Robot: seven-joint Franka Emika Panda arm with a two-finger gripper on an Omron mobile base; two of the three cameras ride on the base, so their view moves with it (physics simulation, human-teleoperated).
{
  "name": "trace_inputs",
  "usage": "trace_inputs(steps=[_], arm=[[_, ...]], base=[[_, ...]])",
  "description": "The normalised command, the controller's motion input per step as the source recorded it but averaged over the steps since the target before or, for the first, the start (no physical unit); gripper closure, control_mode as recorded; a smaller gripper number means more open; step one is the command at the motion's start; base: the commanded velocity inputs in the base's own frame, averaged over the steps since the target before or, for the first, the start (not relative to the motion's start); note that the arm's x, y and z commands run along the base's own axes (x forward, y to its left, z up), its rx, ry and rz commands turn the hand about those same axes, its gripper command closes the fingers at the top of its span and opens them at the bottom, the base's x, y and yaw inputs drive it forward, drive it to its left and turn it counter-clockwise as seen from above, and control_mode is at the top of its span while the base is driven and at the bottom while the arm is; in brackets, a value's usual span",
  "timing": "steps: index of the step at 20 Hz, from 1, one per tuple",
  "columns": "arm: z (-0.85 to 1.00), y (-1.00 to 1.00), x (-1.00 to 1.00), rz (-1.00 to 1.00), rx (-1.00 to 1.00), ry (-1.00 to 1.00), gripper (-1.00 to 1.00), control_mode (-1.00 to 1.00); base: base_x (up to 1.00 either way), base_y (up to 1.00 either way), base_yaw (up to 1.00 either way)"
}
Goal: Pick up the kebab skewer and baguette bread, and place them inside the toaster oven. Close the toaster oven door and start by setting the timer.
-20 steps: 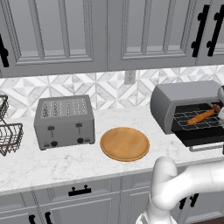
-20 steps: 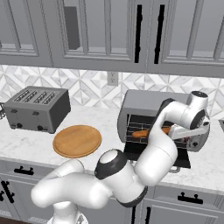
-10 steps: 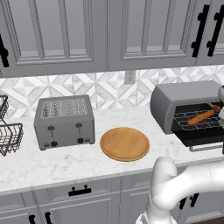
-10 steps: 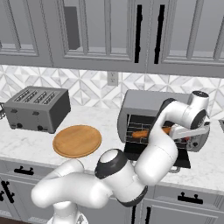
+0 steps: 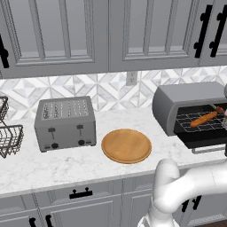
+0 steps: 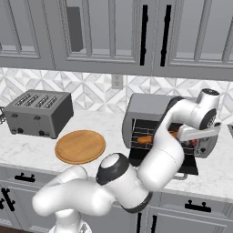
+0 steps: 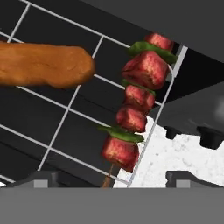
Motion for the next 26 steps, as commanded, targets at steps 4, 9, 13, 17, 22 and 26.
trace_inputs(steps=[4, 9, 13, 17, 22, 26], arm=[[0.49, 0.06, -0.41, -0.02, 0.0, 0.0, -1.0, -1.0], [0.15, 0.05, -0.91, -0.16, 0.01, 0.0, -1.0, -1.0], [-0.17, 0.33, -0.97, -0.39, 0.0, 0.0, -1.0, -1.0], [-0.45, 0.54, -0.51, -0.45, 0.0, 0.0, -1.0, -1.0], [-0.51, 0.53, 0.03, -0.44, 0.0, 0.0, -1.0, -1.0], [-0.45, 0.26, 0.06, -0.28, 0.0, 0.0, -1.0, -1.0]], base=[[0.0, 0.0, 0.0], [0.0, 0.0, 0.0], [0.0, 0.0, 0.0], [0.0, 0.0, 0.0], [0.0, 0.0, 0.0], [0.0, 0.0, 0.0]])
